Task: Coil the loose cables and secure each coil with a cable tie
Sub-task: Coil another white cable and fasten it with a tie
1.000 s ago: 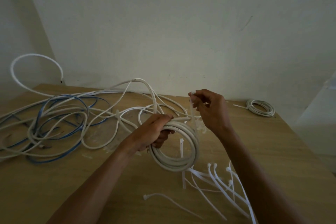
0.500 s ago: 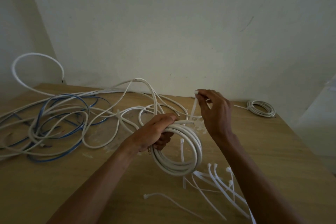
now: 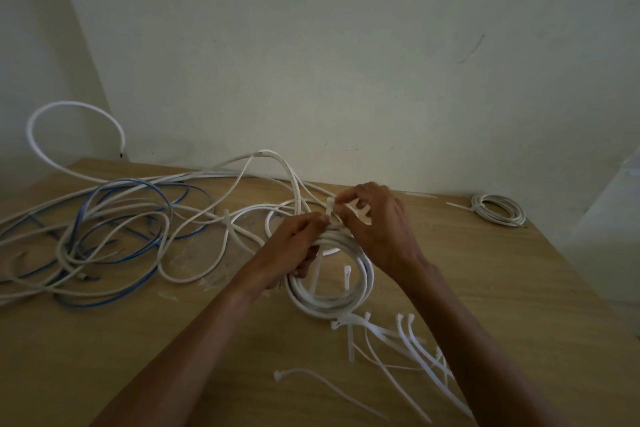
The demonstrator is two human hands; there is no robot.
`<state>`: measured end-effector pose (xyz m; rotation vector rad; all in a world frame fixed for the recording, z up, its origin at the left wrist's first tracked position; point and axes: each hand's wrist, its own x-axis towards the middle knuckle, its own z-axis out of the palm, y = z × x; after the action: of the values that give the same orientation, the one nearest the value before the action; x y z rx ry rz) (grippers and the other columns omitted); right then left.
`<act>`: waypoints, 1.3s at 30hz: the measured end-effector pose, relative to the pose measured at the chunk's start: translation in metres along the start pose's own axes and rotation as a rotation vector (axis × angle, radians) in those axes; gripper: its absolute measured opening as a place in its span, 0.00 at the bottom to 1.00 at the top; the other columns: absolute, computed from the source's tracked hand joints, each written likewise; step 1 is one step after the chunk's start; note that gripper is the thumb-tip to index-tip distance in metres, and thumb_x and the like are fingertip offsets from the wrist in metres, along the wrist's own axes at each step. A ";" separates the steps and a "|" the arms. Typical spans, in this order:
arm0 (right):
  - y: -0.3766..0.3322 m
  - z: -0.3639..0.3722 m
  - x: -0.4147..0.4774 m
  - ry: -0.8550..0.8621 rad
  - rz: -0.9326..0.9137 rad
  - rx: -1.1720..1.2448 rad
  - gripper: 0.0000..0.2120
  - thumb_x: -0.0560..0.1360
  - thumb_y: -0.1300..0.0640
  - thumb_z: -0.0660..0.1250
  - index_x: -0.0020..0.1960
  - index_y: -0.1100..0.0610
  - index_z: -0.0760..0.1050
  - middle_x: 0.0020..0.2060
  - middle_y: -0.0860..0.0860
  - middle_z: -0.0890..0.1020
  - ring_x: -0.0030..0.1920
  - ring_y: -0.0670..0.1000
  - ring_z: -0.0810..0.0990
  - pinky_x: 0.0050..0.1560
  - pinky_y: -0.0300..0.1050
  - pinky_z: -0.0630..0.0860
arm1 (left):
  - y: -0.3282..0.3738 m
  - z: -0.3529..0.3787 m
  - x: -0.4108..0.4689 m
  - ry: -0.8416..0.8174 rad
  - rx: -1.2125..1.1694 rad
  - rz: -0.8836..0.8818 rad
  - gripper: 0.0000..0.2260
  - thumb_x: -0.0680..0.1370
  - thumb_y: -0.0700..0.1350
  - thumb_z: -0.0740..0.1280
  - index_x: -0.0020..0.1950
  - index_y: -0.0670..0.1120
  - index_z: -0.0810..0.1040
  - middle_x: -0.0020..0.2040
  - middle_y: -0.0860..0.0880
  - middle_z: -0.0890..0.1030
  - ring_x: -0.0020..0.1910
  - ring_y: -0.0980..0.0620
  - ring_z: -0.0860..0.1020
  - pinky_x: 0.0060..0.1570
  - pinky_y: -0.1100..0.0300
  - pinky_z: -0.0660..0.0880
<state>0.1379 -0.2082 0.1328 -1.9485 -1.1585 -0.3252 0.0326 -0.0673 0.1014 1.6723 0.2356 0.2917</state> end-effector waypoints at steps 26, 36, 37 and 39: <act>-0.021 0.000 -0.008 -0.143 0.279 0.742 0.07 0.75 0.61 0.73 0.51 0.64 0.82 0.42 0.58 0.87 0.44 0.57 0.87 0.49 0.48 0.84 | -0.007 0.001 0.005 0.172 0.112 0.243 0.11 0.85 0.51 0.61 0.56 0.48 0.81 0.28 0.44 0.71 0.24 0.49 0.67 0.23 0.61 0.67; -0.019 -0.002 -0.004 -0.194 0.362 0.645 0.03 0.76 0.59 0.73 0.46 0.57 0.86 0.42 0.53 0.87 0.46 0.53 0.85 0.46 0.38 0.79 | -0.013 -0.007 0.010 0.361 0.202 0.458 0.11 0.86 0.44 0.60 0.54 0.42 0.81 0.27 0.56 0.74 0.24 0.59 0.68 0.25 0.63 0.65; -0.020 -0.003 -0.004 -0.218 0.365 0.664 0.04 0.76 0.60 0.73 0.46 0.58 0.86 0.42 0.52 0.87 0.47 0.49 0.85 0.46 0.34 0.78 | -0.013 -0.005 0.010 0.355 0.224 0.467 0.11 0.86 0.44 0.60 0.53 0.41 0.81 0.27 0.56 0.74 0.24 0.59 0.68 0.26 0.64 0.64; -0.021 -0.005 -0.005 -0.261 0.368 0.698 0.05 0.76 0.61 0.72 0.47 0.60 0.86 0.44 0.52 0.88 0.48 0.46 0.86 0.47 0.30 0.77 | -0.014 -0.001 0.010 0.342 0.246 0.486 0.11 0.85 0.44 0.61 0.51 0.41 0.82 0.27 0.55 0.74 0.24 0.59 0.68 0.27 0.65 0.65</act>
<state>0.1193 -0.2101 0.1442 -1.5444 -0.8768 0.4857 0.0422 -0.0616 0.0887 1.9044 0.1174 0.9495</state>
